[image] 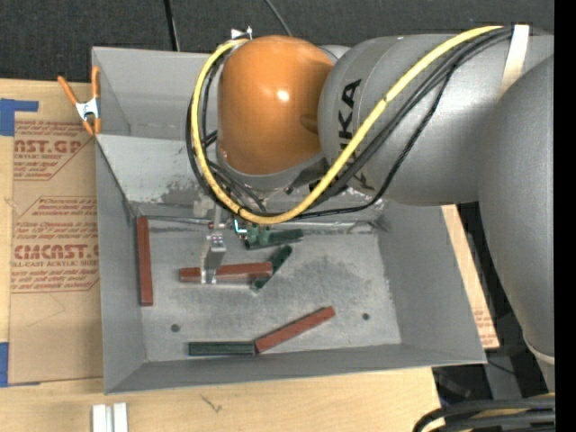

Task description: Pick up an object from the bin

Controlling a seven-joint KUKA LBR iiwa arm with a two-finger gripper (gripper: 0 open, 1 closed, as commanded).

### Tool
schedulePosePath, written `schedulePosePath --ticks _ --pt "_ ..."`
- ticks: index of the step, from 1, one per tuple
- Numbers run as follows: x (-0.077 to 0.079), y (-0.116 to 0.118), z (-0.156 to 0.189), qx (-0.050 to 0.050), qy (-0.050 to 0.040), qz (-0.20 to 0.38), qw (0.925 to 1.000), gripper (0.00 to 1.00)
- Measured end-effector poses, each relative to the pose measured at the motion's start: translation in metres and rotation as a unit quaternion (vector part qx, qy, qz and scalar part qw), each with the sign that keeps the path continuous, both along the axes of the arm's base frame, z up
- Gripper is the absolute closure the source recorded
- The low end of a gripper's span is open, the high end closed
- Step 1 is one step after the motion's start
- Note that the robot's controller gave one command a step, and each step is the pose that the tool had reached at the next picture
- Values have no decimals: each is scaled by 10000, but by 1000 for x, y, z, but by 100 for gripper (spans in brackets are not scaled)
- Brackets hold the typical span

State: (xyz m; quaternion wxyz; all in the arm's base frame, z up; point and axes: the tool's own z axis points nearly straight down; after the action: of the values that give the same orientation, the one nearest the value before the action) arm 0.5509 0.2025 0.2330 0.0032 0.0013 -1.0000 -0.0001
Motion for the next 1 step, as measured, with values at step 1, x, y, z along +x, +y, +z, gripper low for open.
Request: schedulePosePath --ticks 1 --pt "2 -1 4 7 -38 -7 10000 0"
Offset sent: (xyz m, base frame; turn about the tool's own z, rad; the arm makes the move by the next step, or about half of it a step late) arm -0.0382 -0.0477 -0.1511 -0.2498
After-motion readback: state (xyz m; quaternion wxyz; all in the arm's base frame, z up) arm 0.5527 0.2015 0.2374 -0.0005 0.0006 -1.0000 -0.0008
